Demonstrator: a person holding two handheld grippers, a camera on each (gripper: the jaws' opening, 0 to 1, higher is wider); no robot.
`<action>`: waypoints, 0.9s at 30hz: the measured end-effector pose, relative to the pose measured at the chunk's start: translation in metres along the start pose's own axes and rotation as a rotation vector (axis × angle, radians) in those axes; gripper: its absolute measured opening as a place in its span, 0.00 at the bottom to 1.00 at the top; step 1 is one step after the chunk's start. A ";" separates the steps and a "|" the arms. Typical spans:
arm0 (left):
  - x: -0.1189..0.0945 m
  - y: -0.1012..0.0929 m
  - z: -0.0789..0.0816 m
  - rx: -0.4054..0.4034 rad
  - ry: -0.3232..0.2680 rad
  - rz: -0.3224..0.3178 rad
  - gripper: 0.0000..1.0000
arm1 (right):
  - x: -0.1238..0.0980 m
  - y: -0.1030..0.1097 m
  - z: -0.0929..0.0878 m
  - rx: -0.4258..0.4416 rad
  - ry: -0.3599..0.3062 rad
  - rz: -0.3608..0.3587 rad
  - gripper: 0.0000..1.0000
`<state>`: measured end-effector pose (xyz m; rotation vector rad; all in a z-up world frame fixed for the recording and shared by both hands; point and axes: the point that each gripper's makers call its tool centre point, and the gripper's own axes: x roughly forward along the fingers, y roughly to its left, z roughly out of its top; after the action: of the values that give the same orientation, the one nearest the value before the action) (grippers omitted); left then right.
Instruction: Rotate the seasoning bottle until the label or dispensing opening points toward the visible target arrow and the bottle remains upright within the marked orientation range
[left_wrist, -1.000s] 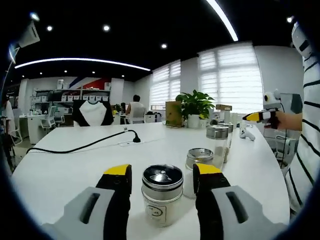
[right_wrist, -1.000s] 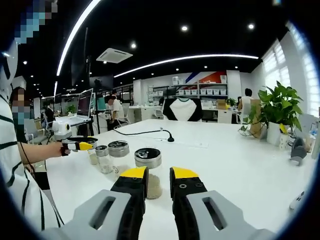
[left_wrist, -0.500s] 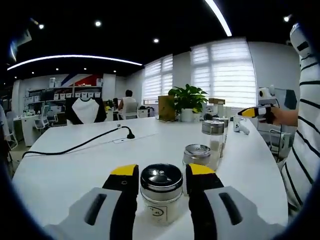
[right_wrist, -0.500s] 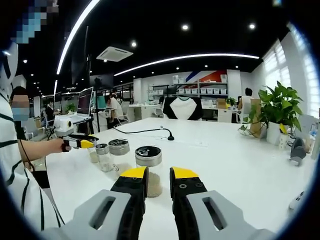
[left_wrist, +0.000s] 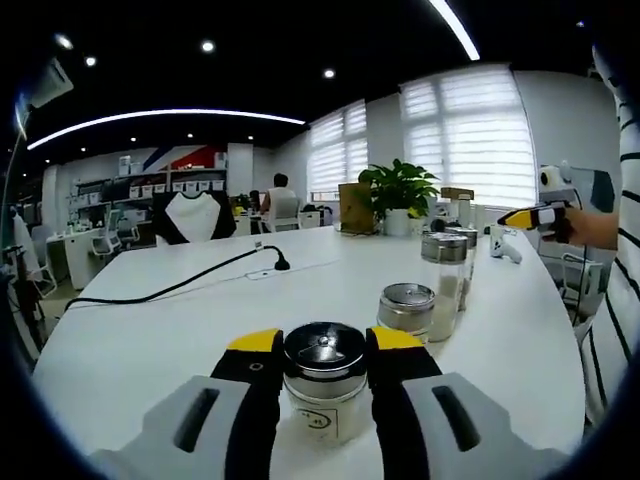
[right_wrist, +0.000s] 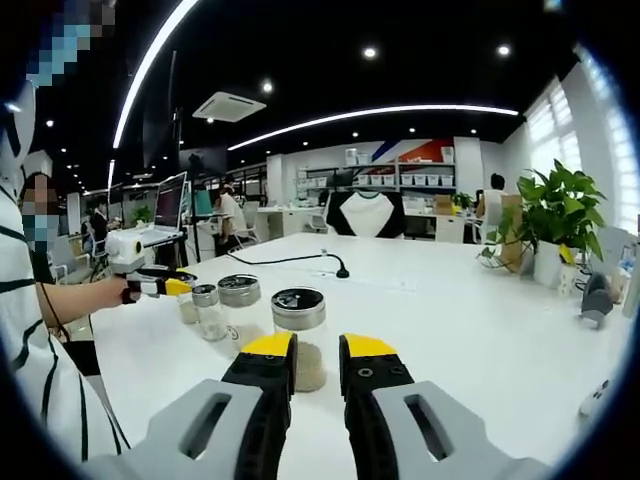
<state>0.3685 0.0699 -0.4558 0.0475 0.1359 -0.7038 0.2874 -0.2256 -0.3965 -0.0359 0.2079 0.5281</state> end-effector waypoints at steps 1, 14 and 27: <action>0.001 -0.001 0.001 0.000 -0.011 0.022 0.34 | -0.001 0.000 0.001 0.002 -0.003 0.000 0.15; -0.004 0.000 0.009 -0.025 -0.021 0.188 0.34 | -0.005 -0.004 -0.001 0.013 -0.015 -0.017 0.14; -0.009 0.008 0.009 -0.034 -0.059 0.347 0.35 | -0.007 -0.008 -0.002 0.016 -0.020 -0.028 0.14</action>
<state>0.3683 0.0812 -0.4457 0.0172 0.0804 -0.3560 0.2853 -0.2366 -0.3973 -0.0175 0.1915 0.4990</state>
